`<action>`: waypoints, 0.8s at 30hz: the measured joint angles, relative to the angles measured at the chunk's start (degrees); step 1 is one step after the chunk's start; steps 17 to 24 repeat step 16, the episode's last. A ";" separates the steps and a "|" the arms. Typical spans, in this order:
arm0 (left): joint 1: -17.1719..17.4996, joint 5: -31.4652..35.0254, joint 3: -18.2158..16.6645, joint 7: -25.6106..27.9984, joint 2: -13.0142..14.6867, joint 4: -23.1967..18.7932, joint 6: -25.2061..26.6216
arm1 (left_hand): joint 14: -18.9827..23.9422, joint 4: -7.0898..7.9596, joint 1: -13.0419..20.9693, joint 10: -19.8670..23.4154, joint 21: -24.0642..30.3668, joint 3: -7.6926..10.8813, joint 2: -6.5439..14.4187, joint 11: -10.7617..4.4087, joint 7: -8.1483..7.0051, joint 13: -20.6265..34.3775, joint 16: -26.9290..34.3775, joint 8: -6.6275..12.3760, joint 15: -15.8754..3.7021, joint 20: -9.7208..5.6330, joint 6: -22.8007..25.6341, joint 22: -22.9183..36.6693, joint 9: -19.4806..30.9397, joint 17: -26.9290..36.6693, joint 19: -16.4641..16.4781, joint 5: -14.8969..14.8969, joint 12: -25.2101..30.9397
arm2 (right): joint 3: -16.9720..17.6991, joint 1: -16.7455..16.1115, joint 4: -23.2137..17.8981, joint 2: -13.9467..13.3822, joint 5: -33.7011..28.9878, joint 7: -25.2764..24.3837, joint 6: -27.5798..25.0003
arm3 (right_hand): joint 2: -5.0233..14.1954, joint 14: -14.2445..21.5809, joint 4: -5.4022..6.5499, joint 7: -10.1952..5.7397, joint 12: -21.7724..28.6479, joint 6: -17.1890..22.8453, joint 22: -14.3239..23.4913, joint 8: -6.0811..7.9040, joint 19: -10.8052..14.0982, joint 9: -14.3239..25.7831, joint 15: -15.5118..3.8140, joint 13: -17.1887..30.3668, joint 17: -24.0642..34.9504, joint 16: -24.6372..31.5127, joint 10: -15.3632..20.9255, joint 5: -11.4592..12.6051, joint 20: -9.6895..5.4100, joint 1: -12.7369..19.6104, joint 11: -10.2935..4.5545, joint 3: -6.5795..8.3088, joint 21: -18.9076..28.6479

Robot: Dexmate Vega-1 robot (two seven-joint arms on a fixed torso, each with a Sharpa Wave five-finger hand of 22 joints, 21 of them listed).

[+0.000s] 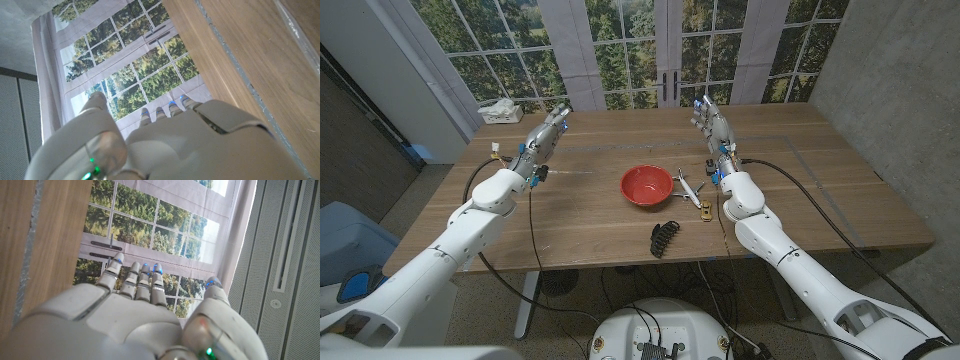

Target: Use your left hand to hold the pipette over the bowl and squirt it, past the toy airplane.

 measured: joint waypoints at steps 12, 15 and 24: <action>-0.18 -5.12 -0.81 -8.14 -1.66 3.38 -5.24 | 0.00 7.92 -6.75 2.86 0.44 17.55 -1.54 0.87 2.82 0.00 0.22 0.00 0.00 0.00 2.69 -0.27 0.01 -0.43 0.00 2.94 0.26 | -0.02 1.22 3.01 -0.48 2.02 4.05 1.56 | -1.34 -3.90 2.10 -0.57 -0.22 -0.56 -0.58 0.00 -3.75 -0.57 -0.65 -2.51 -3.08 -1.35 -1.43 -1.91 -2.84 -3.35 0.02 -1.13 -2.09; 0.06 -5.91 -0.92 -9.07 -1.75 3.49 -5.79 | 0.00 7.35 -6.75 3.00 0.44 21.48 -1.54 0.99 3.02 0.01 0.22 0.00 0.00 0.00 2.86 -0.27 0.01 -0.64 0.01 2.80 0.27 | 0.23 1.58 4.79 0.13 2.58 4.89 2.51 | -1.11 -4.04 2.81 -0.57 -0.22 -0.56 -0.58 0.00 -3.90 -0.57 -0.79 -2.99 -3.64 -1.35 -1.42 -2.29 -3.05 -4.92 0.01 -1.52 -2.10; 0.41 -6.28 -1.09 -9.42 -1.81 3.52 -6.06 | 0.00 7.23 -6.75 3.07 0.44 22.20 -1.54 1.06 3.16 0.01 0.22 0.00 0.00 0.00 2.71 -0.27 0.01 -0.69 0.01 2.56 0.26 | 0.42 1.69 5.57 0.45 3.30 5.84 3.73 | -1.12 -4.20 2.86 -0.57 -0.22 -0.56 -0.57 0.00 -3.88 -0.57 -0.95 -3.13 -3.73 -1.35 -1.43 -2.30 -3.07 -4.91 0.01 -1.54 -2.10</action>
